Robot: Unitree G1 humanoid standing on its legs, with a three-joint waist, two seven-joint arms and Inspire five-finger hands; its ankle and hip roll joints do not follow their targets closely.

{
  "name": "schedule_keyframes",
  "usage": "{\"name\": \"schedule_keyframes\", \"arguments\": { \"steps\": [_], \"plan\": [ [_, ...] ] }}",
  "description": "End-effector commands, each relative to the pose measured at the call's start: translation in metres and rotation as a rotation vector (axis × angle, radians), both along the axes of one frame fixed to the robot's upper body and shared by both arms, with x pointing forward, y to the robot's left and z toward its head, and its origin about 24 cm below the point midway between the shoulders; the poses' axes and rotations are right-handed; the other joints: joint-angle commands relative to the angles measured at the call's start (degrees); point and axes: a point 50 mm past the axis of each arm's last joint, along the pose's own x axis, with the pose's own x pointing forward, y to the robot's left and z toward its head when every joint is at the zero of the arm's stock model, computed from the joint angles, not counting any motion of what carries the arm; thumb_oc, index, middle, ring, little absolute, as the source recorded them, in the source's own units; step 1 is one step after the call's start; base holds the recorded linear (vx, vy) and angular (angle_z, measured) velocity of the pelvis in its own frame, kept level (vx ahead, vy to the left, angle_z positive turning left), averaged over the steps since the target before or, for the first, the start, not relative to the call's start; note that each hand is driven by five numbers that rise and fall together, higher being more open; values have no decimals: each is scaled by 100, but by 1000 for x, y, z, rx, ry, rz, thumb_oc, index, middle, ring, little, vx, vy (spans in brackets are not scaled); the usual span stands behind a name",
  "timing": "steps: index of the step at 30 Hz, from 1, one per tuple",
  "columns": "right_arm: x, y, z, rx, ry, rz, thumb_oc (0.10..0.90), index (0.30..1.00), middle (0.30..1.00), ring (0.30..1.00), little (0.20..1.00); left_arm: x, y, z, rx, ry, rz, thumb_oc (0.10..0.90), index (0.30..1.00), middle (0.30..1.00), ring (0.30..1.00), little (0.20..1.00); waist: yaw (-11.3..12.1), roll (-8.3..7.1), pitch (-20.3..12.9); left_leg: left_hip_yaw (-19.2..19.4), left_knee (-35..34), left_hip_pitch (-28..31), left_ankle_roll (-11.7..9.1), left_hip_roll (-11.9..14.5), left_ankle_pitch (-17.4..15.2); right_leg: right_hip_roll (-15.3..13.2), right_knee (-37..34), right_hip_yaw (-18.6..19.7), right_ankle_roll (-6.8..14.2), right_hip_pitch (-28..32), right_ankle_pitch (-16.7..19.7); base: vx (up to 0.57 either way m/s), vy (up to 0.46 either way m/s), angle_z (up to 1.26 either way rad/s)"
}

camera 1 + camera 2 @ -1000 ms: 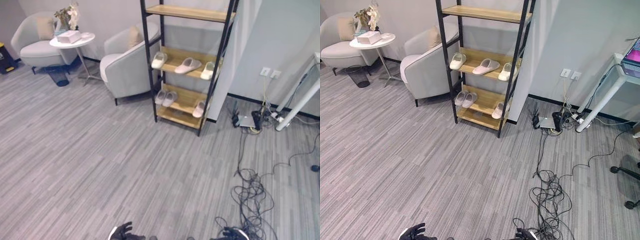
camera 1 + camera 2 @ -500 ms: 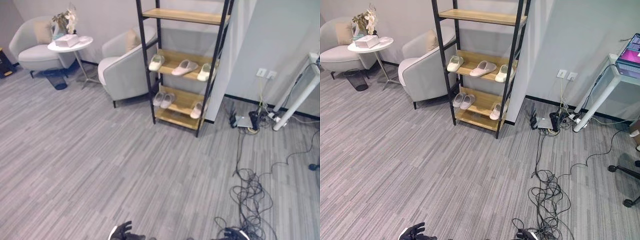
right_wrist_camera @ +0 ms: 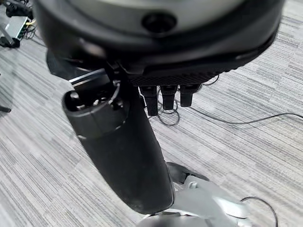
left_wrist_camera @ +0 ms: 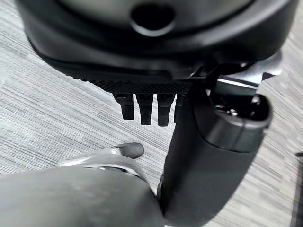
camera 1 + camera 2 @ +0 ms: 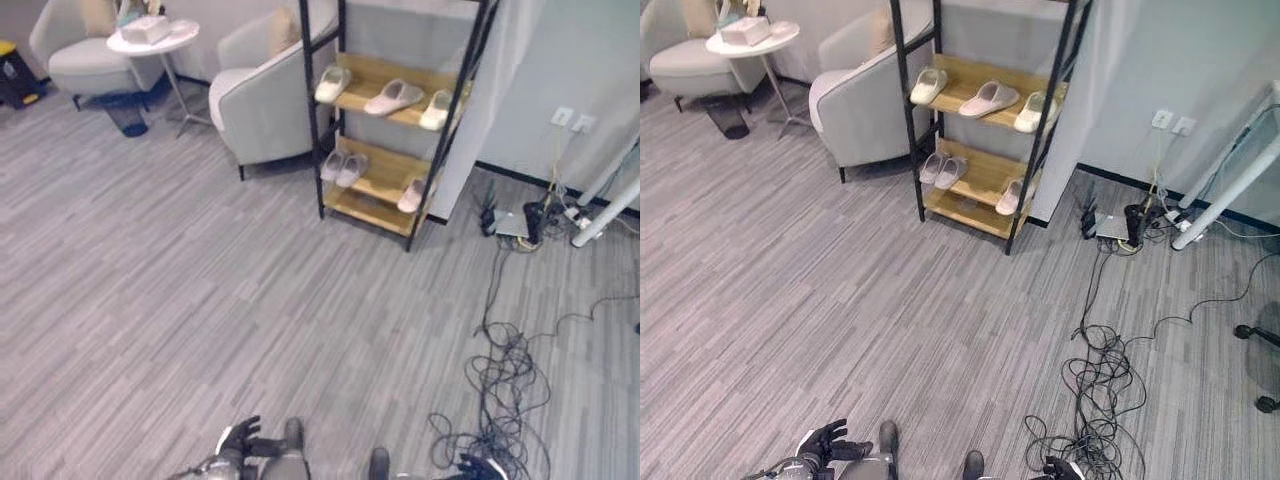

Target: Arrange the slippers neatly on the shoe rack.

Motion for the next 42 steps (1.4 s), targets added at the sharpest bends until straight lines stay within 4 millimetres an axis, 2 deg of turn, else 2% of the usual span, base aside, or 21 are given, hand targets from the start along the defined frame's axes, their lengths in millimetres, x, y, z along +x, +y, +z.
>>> {"name": "schedule_keyframes", "arguments": {
  "steps": [1,4,6,7,8,10,14,17,21,23,25,26,28,30,33,34,35,36,37,38,42],
  "plan": [
    [18,-2,6,-15,-68,12,800,900,900,900,900,-15,-6,-5,-14,9,41,800,900,900,900,900,169,-341,-133,46,825,-630,397,-317,-217,-11,217,-104,652,829,-766,235,155,-76],
    [29,4,8,8,-91,38,800,900,900,900,900,-13,-1,-3,-11,2,42,800,900,900,900,900,248,-392,-203,155,731,-345,656,-512,-470,-217,1124,-8,894,558,-703,242,197,-62],
    [35,7,9,15,-103,59,800,900,900,900,900,-9,-1,-1,-7,-12,28,800,900,900,900,900,211,-376,-142,171,689,-79,844,-661,-651,-427,1996,11,1162,169,-315,181,174,-38],
    [35,7,9,15,-104,59,800,900,900,900,900,-8,-1,-1,-7,-13,28,800,900,900,900,900,217,-366,-160,175,679,-99,840,-647,-633,-411,1980,17,1156,147,-290,188,184,-24],
    [41,9,11,19,-116,73,800,900,900,900,900,-3,-2,0,-9,-30,19,800,900,900,900,900,129,-265,-80,142,616,177,1001,-723,-767,-515,2842,-1,1269,-226,220,194,169,-9],
    [44,10,12,21,-128,74,800,900,900,900,900,1,-2,2,-5,-38,5,800,900,900,900,900,28,-122,-42,53,484,462,1088,-747,-866,-501,3338,-63,1230,-610,435,358,179,3],
    [44,7,13,14,-130,74,800,900,900,900,900,4,-7,2,-17,-46,-19,800,900,900,900,900,-195,-64,23,-252,236,1019,1072,-907,-1103,-477,2585,-276,1009,-1069,2,357,-2,18],
    [43,5,13,12,-127,71,800,900,900,900,900,3,-9,1,-23,-36,-12,800,900,900,900,900,-428,-130,24,-587,78,1513,948,-987,-1368,-434,1290,-82,999,-1460,246,427,-128,25],
    [33,2,10,15,-106,58,800,900,900,900,900,-4,-11,-3,-21,-9,-29,800,900,900,900,900,-495,-146,-47,-695,160,1700,881,-990,-1554,-385,1142,-44,921,-1291,283,272,-105,39],
    [23,0,8,11,-80,46,800,900,900,900,900,-8,-12,-4,-24,6,-29,800,900,900,900,900,-515,-103,-129,-745,407,1670,676,-885,-1397,-294,1002,-138,821,-1104,256,281,-155,30],
    [20,-4,8,10,-86,13,800,900,900,900,900,-4,-15,-3,-28,-6,-44,800,900,900,900,900,-523,-137,-81,-538,1392,1212,320,-676,-904,-235,881,-227,655,-806,148,162,-188,25],
    [21,-5,8,7,-91,0,800,900,900,900,900,0,-16,-2,-30,-14,-52,800,900,900,900,900,-500,-175,-25,-416,1921,945,252,-549,-745,-227,870,-261,563,-699,61,123,-169,34],
    [21,-8,9,-3,-95,-18,800,900,900,900,900,3,-17,-1,-27,-23,-56,800,900,900,900,900,-455,-257,60,-243,2602,601,212,-381,-550,-220,839,-316,414,-491,-91,179,-151,10],
    [19,-10,9,-3,-92,-37,800,900,900,900,900,6,-18,0,-26,-30,-62,800,900,900,900,900,-385,-299,116,-81,2767,205,296,-265,-570,-175,761,-320,361,-236,-238,255,-99,-6],
    [19,-8,9,8,-101,-50,800,900,900,900,900,7,-17,0,-24,-33,-64,800,900,900,900,900,-289,-362,127,11,2482,-208,401,-301,-681,-115,646,-258,358,-26,-359,282,-39,1],
    [18,-7,8,4,-97,-47,800,900,900,900,900,6,-16,0,-21,-34,-67,800,900,900,900,900,-187,-358,116,39,1921,-509,478,-360,-701,-16,527,-194,368,166,-504,337,18,2],
    [17,-7,8,4,-96,-45,800,900,900,900,900,5,-16,0,-19,-30,-67,800,900,900,900,900,-137,-326,111,-3,1599,-602,473,-375,-571,54,491,-142,382,257,-561,611,66,5],
    [21,-6,9,3,-108,-39,800,900,900,900,900,3,-14,-1,-16,-25,-62,800,900,900,900,900,-24,-256,112,-122,969,-795,405,-364,-127,217,396,9,419,503,-680,397,67,5],
    [21,-6,9,3,-108,-40,800,900,900,900,900,2,-14,-1,-15,-25,-62,800,900,900,900,900,-23,-270,128,-116,940,-757,404,-379,-119,202,392,10,421,530,-689,545,109,-12],
    [25,-3,10,10,-123,-33,800,900,900,900,900,0,-12,-1,-12,-20,-53,800,900,900,900,900,87,-231,121,-146,601,-994,362,-334,196,317,373,182,433,741,-812,275,60,-26],
    [23,3,8,26,-114,-16,800,900,900,900,900,-11,-6,-4,-4,17,-33,800,900,900,900,900,160,-295,-59,-14,459,-861,493,-401,188,311,643,321,517,888,-983,382,125,-45]
  ]
}}
